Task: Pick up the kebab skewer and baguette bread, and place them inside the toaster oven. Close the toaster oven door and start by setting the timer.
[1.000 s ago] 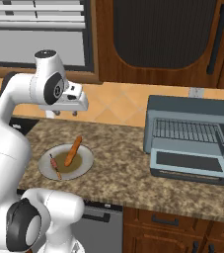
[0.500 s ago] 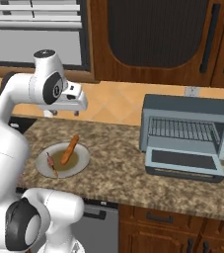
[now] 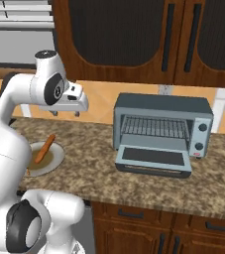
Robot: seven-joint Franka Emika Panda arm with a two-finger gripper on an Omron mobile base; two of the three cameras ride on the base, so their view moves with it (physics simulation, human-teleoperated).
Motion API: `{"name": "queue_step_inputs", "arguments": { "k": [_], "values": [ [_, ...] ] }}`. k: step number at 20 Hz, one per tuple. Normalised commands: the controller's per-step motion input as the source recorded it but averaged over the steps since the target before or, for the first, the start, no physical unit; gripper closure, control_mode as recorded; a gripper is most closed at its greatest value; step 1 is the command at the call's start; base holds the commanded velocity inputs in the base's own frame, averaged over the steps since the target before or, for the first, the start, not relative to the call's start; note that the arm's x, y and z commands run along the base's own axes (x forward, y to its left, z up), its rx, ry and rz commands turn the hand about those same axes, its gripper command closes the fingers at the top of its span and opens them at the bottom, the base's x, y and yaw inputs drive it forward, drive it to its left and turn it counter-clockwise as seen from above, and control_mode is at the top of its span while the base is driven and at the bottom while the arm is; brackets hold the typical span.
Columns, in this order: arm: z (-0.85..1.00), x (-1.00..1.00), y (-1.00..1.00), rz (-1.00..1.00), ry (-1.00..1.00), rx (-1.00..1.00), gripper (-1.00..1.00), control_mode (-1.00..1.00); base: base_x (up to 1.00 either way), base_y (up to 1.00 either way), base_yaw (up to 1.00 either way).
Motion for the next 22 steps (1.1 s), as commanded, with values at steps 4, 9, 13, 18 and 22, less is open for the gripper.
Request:
{"name": "queue_step_inputs", "arguments": {
  "k": [4, 9, 13, 18, 22],
  "values": [
    [0.0, 0.0, 0.0, 0.0, 0.0, 0.0, -1.0, 1.0, 0.5, 0.0, -0.13],
    [0.0, 0.0, 0.0, 0.0, 0.0, 0.0, -1.0, 1.0, 0.45, -0.17, -0.04],
    [0.0, 0.0, 0.0, 0.0, 0.0, 0.0, -1.0, 1.0, 0.15, -0.44, 0.05],
    [0.0, 0.0, 0.0, 0.0, 0.0, 0.0, -1.0, 1.0, 0.03, -0.06, 0.0],
    [0.0, 0.0, 0.0, 0.0, 0.0, 0.0, -1.0, 1.0, 0.0, 0.0, 0.0]
  ]
}}
